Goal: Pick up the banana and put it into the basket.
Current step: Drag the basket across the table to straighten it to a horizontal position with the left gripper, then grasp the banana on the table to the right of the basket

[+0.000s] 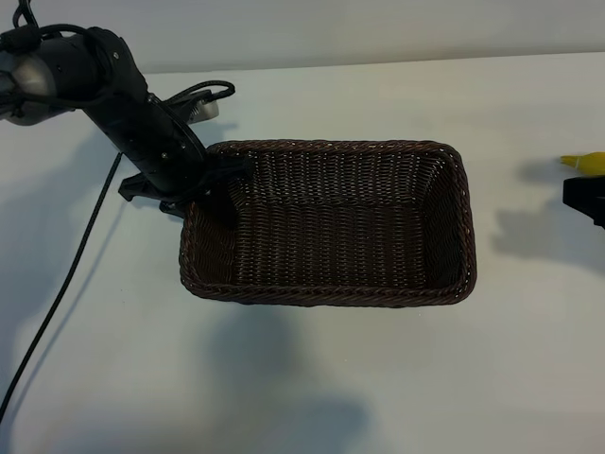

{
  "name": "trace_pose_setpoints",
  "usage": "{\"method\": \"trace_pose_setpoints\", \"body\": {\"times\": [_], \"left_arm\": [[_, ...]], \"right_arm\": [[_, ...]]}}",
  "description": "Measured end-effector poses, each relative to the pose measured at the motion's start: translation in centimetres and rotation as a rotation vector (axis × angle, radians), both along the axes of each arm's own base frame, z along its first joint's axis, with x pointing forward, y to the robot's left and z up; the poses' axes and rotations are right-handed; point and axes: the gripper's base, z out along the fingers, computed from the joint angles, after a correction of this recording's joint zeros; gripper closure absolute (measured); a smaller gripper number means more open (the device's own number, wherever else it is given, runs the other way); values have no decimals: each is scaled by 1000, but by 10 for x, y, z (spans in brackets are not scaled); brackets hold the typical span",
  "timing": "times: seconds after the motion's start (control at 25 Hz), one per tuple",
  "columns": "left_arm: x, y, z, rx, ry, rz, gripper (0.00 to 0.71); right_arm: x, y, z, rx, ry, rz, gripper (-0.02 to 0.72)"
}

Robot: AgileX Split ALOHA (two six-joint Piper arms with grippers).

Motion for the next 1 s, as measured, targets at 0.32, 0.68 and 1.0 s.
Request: {"method": "trace_pose_setpoints", "body": {"times": [0.32,0.68,1.0], "left_arm": [[-11,8,62,33,-123,-32,137],[-32,37,129,259,-311,-30,143],[-22,111,129,416,-299,153,144]], "right_arm": [[0,0,0,0,0,0,119],[0,0,0,0,1,1,119],[0,0,0,1,1,1,119]]}}
